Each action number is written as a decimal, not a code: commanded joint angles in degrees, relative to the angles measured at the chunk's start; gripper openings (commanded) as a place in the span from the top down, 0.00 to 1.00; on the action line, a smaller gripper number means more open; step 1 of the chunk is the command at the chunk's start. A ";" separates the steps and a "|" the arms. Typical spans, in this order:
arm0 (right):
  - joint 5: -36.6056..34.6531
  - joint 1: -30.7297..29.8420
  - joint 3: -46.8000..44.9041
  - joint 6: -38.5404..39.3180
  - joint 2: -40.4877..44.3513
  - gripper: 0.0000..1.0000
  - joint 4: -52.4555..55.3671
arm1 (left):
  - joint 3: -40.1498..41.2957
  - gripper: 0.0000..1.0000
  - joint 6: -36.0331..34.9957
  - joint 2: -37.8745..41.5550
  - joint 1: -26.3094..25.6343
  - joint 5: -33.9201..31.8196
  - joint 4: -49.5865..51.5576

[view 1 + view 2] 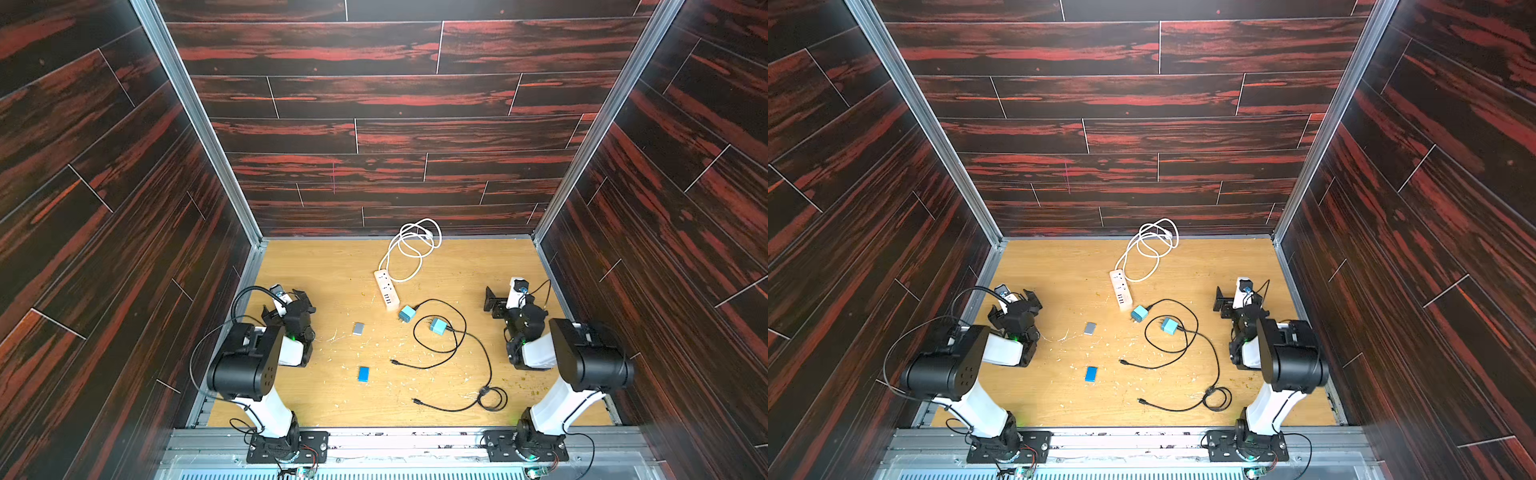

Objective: Charge mp3
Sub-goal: Pick up the MP3 player from the center of the board.

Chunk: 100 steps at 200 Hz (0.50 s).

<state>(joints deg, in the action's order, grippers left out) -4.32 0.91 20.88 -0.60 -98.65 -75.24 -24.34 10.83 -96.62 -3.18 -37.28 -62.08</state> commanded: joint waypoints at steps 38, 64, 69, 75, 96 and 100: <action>-3.34 0.72 -4.84 -0.89 9.00 0.02 6.35 | 1.48 0.00 -3.62 8.05 1.84 11.25 11.73; -3.33 0.75 -4.80 -0.88 9.00 0.02 6.48 | 1.49 0.00 -3.62 8.05 1.86 11.25 11.81; -3.33 0.76 -4.80 -0.89 9.02 0.02 6.45 | 1.49 0.00 -3.62 8.11 1.82 11.20 11.81; -3.35 0.72 -4.76 -0.89 9.00 0.02 6.51 | 1.49 0.00 -3.62 8.09 1.86 11.21 11.81; -3.25 0.77 -4.75 -0.89 9.01 0.02 6.55 | 1.49 0.00 -3.58 8.09 1.84 11.25 11.81; -3.22 0.77 -4.80 -0.89 9.00 0.02 6.59 | 1.49 0.00 -3.62 8.09 1.85 11.22 11.81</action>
<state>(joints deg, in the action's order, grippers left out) -6.72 1.23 16.71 -0.62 -91.70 -69.76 -23.64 8.69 -91.00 -1.83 -27.59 -52.49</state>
